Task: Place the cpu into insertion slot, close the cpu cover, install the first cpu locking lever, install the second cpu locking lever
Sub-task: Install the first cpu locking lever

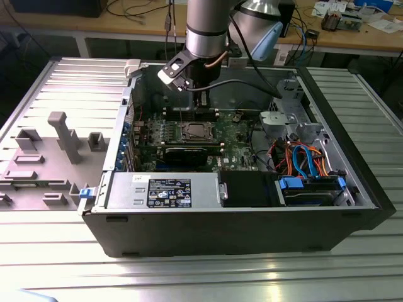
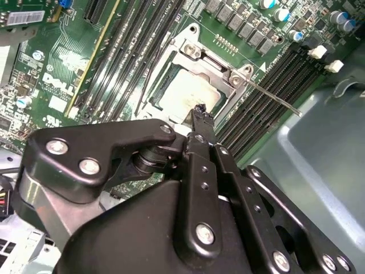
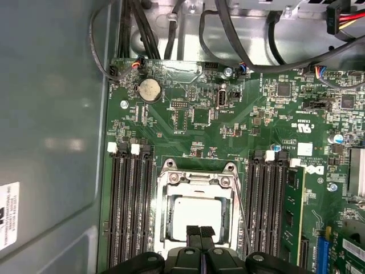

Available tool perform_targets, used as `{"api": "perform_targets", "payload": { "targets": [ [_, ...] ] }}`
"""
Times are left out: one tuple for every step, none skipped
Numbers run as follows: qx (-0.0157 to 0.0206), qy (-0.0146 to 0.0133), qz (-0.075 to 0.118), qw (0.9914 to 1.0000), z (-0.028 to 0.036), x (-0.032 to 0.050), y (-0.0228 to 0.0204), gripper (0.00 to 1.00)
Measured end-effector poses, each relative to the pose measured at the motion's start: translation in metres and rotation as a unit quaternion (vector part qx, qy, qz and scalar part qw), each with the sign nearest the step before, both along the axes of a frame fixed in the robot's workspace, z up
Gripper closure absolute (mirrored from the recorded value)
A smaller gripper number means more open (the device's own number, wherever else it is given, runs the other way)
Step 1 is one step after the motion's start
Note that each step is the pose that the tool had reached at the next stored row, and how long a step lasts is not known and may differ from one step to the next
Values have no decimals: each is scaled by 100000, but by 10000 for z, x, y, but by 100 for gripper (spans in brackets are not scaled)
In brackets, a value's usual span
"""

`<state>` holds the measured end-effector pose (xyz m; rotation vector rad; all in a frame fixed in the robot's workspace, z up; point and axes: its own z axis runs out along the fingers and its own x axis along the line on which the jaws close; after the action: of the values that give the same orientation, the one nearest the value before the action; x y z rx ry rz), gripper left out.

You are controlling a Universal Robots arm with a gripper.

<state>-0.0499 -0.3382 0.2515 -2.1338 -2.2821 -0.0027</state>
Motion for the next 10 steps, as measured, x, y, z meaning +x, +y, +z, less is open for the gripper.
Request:
{"api": "perform_targets", "payload": {
  "targets": [
    [2, 0, 0, 100000, 16, 0, 0, 89],
    [-2, 3, -1, 100000, 29, 0, 0, 89],
    [-1, 1, -6, 100000, 51, 0, 0, 89],
    [-3, 2, -9, 100000, 76, 0, 0, 89],
    [4, -1, -13, 100000, 91, 0, 0, 89],
    [0, -2, -13, 100000, 105, 0, 0, 89],
    [-2, 2, -18, 100000, 126, 0, 0, 89],
    [-2, 3, -19, 100000, 135, 0, 0, 89],
    [3, 1, -22, 100000, 142, 0, 0, 89],
    [1, -1, -24, 100000, 153, 0, 0, 89]
  ]
}}
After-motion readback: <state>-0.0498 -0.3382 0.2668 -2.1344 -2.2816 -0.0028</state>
